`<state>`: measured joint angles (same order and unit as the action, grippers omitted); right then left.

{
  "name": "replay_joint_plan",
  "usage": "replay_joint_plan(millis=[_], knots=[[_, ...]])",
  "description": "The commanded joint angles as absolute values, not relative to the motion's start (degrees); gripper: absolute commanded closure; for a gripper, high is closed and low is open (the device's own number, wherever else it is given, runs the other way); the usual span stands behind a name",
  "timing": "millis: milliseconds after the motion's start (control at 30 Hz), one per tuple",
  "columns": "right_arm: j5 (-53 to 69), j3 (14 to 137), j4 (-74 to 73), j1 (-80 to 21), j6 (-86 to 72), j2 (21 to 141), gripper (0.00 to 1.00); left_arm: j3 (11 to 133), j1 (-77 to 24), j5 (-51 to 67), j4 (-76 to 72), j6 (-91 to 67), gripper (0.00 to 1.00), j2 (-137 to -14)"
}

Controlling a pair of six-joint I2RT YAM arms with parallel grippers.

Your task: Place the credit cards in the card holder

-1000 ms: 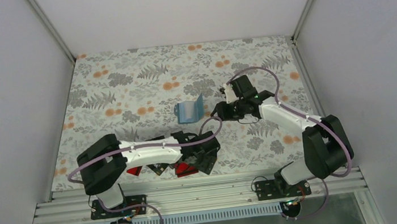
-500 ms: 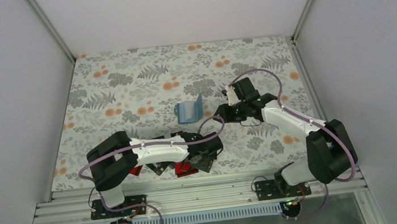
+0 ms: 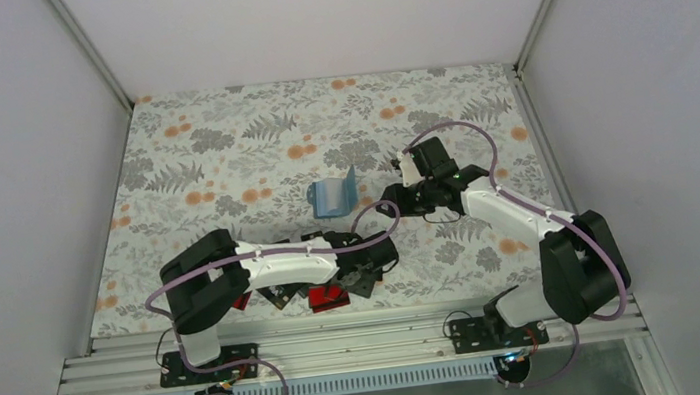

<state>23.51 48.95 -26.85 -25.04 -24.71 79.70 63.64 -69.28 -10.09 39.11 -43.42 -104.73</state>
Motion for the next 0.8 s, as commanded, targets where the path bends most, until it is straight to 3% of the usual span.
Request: replay_joint_plan(millis=[0, 767], knots=[[22.6, 48.7, -27.1, -24.8, -23.6, 79.2, 0.58, 61.1, -69.3, -11.0, 41.3, -45.3, 0.40, -108.3], [23.7, 48.0, -28.6, -24.7, -25.1, 75.9, 0.58, 60.3, -68.7, -15.1, 38.6, -46.1, 0.44, -99.3]])
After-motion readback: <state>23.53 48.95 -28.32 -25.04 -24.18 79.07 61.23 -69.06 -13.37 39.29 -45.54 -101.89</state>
